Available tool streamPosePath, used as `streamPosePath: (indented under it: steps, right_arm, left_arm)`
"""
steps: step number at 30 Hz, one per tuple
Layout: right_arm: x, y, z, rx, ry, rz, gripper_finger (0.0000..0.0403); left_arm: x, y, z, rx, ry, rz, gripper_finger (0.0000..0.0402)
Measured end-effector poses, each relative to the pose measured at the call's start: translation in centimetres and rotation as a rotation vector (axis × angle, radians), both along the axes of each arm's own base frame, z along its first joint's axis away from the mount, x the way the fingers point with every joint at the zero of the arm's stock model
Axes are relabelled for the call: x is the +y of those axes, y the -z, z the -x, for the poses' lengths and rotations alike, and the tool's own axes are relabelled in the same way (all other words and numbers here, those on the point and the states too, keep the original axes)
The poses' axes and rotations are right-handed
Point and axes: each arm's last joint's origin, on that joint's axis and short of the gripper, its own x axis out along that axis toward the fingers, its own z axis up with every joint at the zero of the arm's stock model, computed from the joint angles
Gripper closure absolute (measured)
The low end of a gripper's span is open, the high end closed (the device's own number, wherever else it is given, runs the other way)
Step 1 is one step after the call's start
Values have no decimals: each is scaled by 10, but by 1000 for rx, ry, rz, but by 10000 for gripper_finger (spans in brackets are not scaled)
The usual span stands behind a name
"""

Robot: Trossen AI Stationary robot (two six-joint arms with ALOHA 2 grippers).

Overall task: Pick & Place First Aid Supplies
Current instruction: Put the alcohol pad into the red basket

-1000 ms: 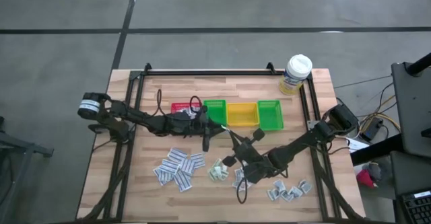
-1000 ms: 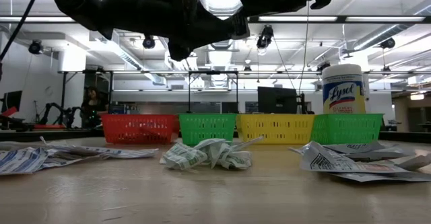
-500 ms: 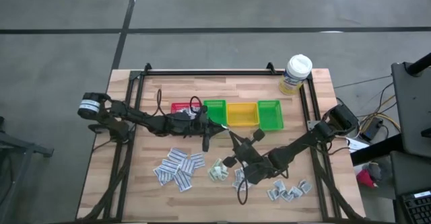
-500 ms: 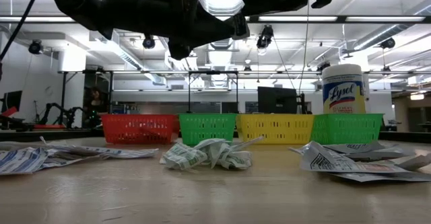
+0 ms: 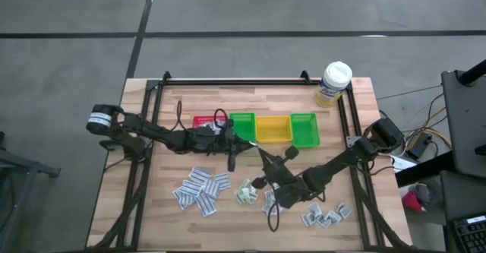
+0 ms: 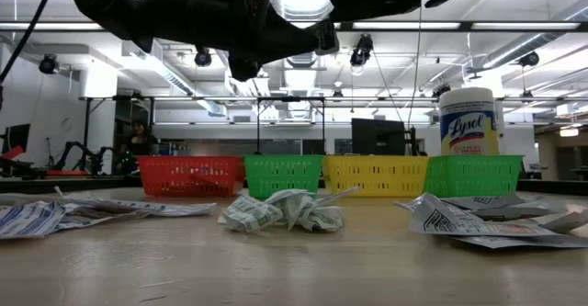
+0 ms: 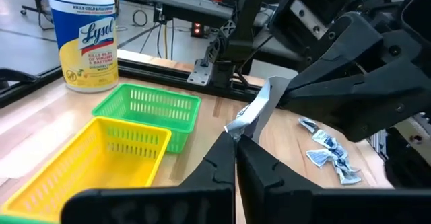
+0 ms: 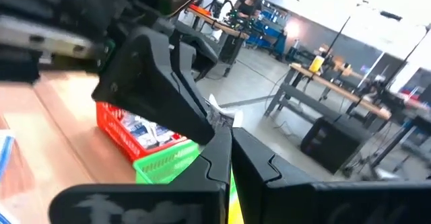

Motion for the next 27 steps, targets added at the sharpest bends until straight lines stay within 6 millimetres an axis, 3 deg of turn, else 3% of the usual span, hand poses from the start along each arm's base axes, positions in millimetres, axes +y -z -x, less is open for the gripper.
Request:
streamPosePath:
  steps: [7,16,22,27]
  right_arm:
    - [7,-2,5,79,-22,68,394]
    - [10,-13,22,103,24,123,394]
    - [1,-33,48,111,-61,54,394]
    - [-13,-48,73,228,-247,-136,394]
  left_arm:
    - [1,-7,15,118,-152,-26,401]
    - [9,-12,55,355,-468,-38,401]
    - [19,-11,77,455,-587,38,401]
    - [32,-4,86,527,-673,134,401]
